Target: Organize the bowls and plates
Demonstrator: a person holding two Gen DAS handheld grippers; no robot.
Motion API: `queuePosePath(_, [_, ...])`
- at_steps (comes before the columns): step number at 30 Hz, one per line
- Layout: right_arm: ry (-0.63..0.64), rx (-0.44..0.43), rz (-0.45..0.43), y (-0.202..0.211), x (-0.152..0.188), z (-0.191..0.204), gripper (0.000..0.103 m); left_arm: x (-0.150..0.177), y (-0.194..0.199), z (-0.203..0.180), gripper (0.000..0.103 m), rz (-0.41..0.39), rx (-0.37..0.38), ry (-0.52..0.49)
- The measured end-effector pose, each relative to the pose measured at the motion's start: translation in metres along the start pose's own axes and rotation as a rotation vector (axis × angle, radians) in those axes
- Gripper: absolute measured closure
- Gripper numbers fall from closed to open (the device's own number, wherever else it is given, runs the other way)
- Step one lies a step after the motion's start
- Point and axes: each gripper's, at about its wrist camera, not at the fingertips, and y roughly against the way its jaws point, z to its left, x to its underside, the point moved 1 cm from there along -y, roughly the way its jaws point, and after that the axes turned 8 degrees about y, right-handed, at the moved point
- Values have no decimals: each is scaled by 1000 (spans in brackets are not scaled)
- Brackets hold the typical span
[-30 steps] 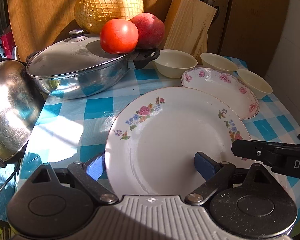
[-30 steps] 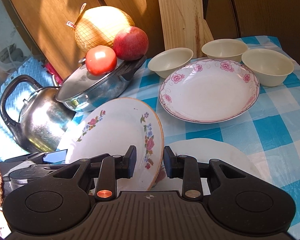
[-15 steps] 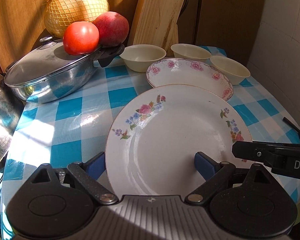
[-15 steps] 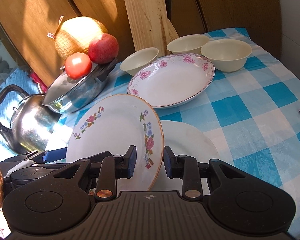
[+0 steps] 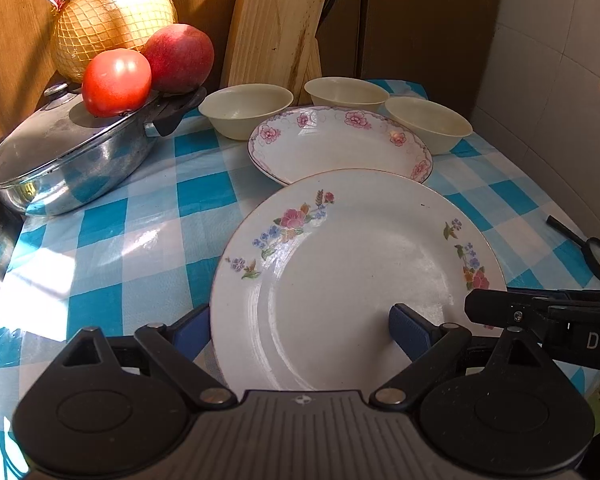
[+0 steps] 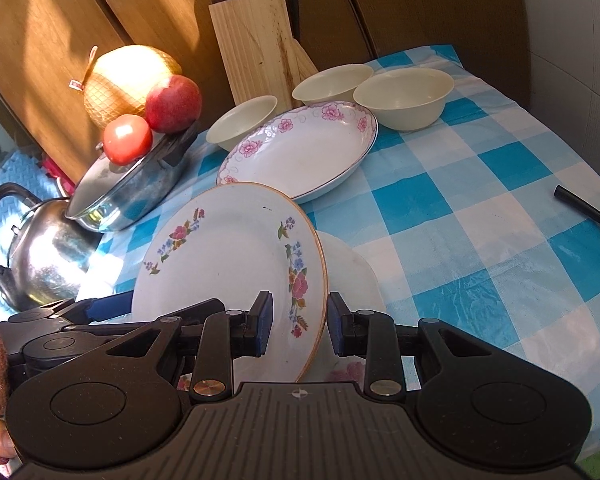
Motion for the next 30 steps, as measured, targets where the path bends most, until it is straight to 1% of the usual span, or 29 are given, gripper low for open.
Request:
queuePosePath(6, [-2,28,6,2,5,-6,65,2,-5,-8,14,16,10,-21])
queuePosePath(17, [13,66,17,1,7,-9,65,1,-13,-7,14,49,32,15])
queuePosePath(21, [39,89,16,1,7,-6,66,3,-11,-17,15,10,-2,-63])
queuePosePath(24, [50,98,13,1,6,-5,66,2,-12,-16,15,20,8,-61])
queuePosePath(28, [61,116,9,1,5,-6,66,1,-12,-15,15,21,3,-58])
queuePosePath(30, [71,131,-20,5,3,-7,66,0,-11,-14,15,15,-2,-55])
